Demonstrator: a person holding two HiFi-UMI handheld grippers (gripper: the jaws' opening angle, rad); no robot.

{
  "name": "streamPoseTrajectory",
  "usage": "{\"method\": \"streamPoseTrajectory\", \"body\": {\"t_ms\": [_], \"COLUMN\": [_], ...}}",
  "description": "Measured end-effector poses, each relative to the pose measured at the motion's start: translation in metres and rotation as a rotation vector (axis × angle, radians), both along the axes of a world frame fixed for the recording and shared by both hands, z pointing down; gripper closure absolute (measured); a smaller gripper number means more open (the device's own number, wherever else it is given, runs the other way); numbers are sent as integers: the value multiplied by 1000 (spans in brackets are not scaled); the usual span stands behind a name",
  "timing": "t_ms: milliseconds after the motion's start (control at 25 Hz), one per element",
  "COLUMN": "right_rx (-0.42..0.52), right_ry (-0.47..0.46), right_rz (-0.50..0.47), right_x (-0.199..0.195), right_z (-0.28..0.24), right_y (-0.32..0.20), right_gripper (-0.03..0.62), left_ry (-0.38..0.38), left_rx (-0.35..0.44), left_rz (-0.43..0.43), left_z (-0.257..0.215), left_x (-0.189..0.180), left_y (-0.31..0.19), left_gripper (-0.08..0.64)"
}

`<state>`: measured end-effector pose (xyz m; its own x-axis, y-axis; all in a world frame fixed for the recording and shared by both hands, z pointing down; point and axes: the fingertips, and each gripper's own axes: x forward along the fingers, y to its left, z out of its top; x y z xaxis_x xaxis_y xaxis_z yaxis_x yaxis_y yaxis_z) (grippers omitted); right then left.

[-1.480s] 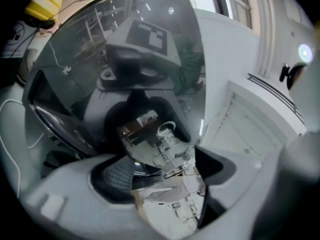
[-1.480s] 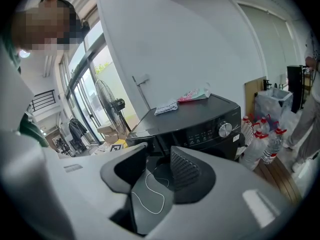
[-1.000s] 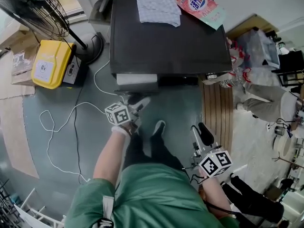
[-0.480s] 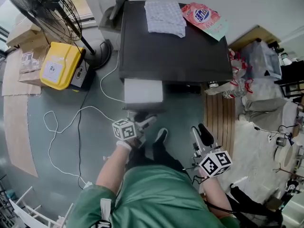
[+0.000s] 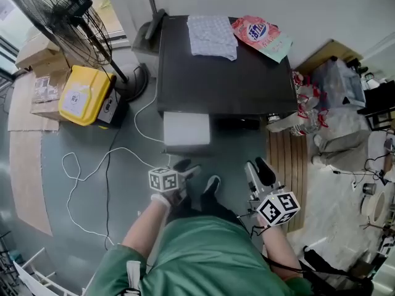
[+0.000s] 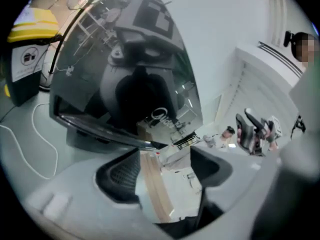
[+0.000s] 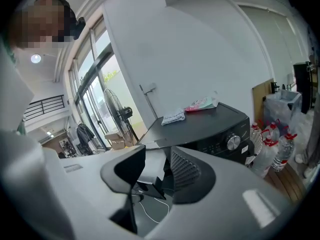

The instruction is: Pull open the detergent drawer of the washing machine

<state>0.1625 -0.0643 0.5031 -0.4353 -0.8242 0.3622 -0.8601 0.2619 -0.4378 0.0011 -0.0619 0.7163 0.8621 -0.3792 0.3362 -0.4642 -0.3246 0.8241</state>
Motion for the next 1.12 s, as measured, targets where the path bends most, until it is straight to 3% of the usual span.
{"method": "streamPoseTrajectory", "body": {"t_ms": [120,280,480,720,960,1120], "right_rx": [16,30,50,173,301,335], "right_ry": [9,24,32,155,256,250], "right_rz": [4,16,42,49,14,32], "right_x": [4,13,20,21,15,23], "right_z": [-7,-13,-24,-63,-105,-127], "right_y": [-7,-15,-26,-44,-58,-71], "right_gripper": [436,436,436,437,437,437], "left_ry": [-6,-89,-251,-467,-506,-540], "left_rx": [12,109,296,555,696,770], "left_rz": [22,14,-44,-65,-207,-275], "left_z": [-22,-66,-126,-210,-285,-325], "left_x": [-5,-16,-31,-34,-52,-59], "left_y": [13,13,-16,-59,-95,-112], "left_gripper": [264,318,379,390,387,364]}}
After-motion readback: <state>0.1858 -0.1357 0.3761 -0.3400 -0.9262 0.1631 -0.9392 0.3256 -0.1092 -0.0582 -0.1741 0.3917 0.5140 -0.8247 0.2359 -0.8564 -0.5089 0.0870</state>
